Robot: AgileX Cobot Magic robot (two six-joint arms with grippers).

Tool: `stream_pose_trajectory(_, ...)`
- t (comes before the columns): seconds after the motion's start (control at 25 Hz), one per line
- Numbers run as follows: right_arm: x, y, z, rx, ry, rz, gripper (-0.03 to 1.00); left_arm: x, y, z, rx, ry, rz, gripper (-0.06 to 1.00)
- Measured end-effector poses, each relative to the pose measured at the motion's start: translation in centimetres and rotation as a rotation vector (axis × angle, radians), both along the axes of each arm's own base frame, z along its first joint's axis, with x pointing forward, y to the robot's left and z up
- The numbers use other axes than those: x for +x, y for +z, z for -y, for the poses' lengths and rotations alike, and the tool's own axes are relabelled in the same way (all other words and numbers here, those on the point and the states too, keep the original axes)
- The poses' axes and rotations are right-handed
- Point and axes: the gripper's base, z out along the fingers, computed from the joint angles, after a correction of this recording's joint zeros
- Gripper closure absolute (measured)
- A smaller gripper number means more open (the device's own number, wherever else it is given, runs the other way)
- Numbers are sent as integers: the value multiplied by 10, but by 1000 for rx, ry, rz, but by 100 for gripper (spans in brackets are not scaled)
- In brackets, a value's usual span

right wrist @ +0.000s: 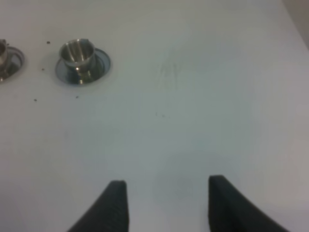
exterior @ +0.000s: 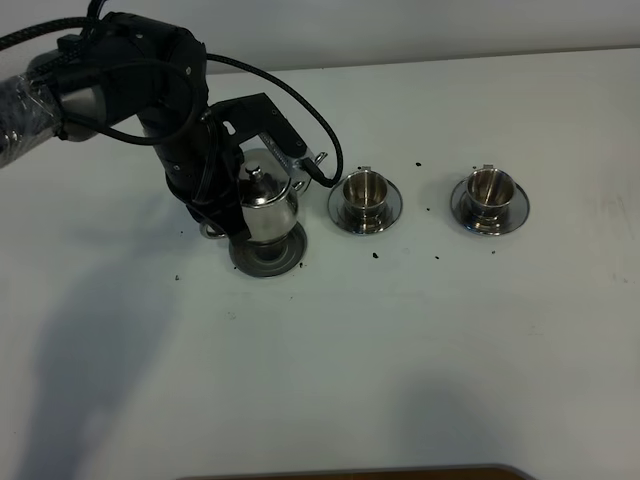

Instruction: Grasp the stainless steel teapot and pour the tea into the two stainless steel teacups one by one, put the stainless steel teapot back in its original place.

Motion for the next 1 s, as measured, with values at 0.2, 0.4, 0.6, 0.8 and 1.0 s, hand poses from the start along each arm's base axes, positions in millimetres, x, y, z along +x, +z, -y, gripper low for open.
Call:
stream_pose_trajectory(0.2, 0, 0, 0, 0, 0, 0, 58, 3, 0, 3, -37, 3, 35, 69)
stream_pose_trajectory(0.4, 0, 0, 0, 0, 0, 0, 58, 6, 2, 13, -105, 1, 86, 69)
stream_pose_trajectory(0.6, 0, 0, 0, 0, 0, 0, 58, 10, 18, 29, -130, -32, 132, 69)
stream_pose_trajectory(0.8, 0, 0, 0, 0, 0, 0, 58, 21, 34, 53, -149, -71, 166, 69)
stream_pose_trajectory(1.0, 0, 0, 0, 0, 0, 0, 58, 37, 27, 81, -140, -135, 165, 69)
